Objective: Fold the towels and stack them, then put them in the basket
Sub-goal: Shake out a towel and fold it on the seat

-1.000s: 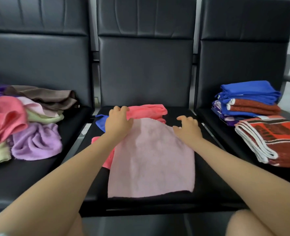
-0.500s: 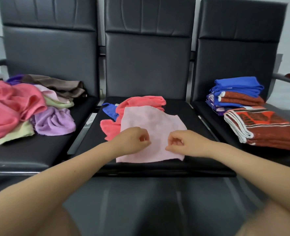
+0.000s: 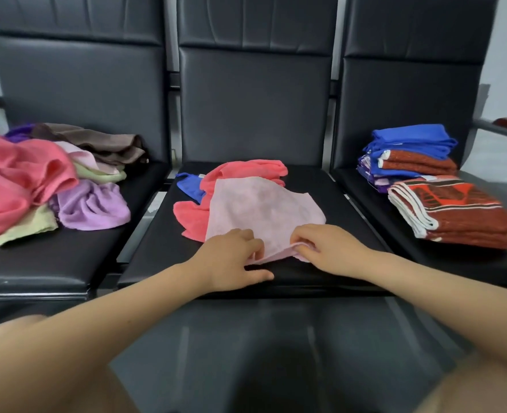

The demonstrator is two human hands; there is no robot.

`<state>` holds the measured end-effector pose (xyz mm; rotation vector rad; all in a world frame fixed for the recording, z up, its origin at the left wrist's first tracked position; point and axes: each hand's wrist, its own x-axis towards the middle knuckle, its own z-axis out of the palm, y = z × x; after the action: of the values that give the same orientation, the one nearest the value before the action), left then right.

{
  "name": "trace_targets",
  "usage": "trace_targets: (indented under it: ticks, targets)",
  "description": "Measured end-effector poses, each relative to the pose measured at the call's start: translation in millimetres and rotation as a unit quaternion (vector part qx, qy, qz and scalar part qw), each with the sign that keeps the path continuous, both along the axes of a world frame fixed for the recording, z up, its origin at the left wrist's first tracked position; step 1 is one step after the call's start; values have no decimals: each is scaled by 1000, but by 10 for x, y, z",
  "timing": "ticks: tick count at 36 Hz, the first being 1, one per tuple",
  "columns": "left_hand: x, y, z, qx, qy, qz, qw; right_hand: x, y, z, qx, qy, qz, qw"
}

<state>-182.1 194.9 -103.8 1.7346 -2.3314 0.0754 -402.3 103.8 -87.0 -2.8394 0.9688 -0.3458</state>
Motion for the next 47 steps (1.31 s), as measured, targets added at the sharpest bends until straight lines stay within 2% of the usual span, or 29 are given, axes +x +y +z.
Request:
trace_targets:
  ticks: [3,9,13,16,20,26,31,35,38,47]
  targets:
    - [-19,-51,11,-67,22,-15,997,26,-27,28,-45,-26,-23,998]
    - [100,-141,183,-132,79,13,988,-40,-168,268,-82,34,-71,994]
    - [217,-166,244,-158,51,43,985,-186,-251,421,-69,-44,-98,992]
    - [306,-165,316,-125,43,48,990,-302,-290,473,-21,-118,-101,988]
    - [473,-176,332,-47,81,57,994,-433,-275,465,88,-147,-92,981]
    - [621,-111,320,3,255,45,966,-640,-166,325,181,-193,-124,956]
    - [461,-19,339,14,330,27,943,-743,-113,237,252,-197,-124,939]
    - [401,-71,285,26,290,57,955,-761,-160,193,318,-168,-136,923]
    - [414,-169,317,24,264,106,958,-741,-238,184,320,-176,-152,918]
    - [426,-780,350,-60,222,162,960,-520,-694,153,180,-153,-235,943]
